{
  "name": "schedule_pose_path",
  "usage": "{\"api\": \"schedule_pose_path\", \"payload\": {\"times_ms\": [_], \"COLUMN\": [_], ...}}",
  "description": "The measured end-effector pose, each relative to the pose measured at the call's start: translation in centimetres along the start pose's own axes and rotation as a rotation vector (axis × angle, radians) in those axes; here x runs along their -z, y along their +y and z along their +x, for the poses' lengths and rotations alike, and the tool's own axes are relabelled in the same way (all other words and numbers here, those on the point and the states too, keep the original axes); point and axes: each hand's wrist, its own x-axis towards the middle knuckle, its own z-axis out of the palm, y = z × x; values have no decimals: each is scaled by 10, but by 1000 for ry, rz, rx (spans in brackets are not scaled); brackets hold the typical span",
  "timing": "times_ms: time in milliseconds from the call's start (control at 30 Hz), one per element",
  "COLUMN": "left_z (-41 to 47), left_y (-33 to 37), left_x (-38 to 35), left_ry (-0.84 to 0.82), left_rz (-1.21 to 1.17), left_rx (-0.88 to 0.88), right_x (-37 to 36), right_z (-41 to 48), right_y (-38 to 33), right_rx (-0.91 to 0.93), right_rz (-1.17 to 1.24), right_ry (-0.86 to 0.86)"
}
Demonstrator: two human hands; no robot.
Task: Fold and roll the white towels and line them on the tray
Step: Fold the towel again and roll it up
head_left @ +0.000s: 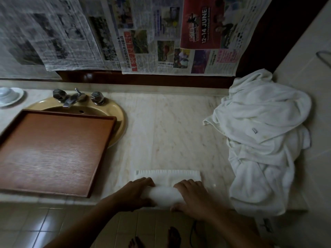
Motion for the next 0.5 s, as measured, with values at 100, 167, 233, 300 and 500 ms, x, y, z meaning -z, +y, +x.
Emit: {"api": "schedule_pose_path", "payload": {"times_ms": [100,167,233,300,500], "left_z": [13,23,31,36,24], "left_y": [-2,-6,-9,-10,-1], "left_x": [7,13,17,16,-2], "left_ry": [-25,-54,-56,-6,346], "left_rz": [-32,-22,-23,-36,-130], "left_rx": [41,52,67,107,389], "right_x": [-19,-30,-39,-48,-24], "right_z": [0,-2,-1,4,39], "right_y": [-6,-21,-37,-42,-22], "right_rx": [-35,-20,-11,-24,-49], "right_rz": [-57,-58,-94,-116,-169], "right_ry": [139,251,299,290,170]}}
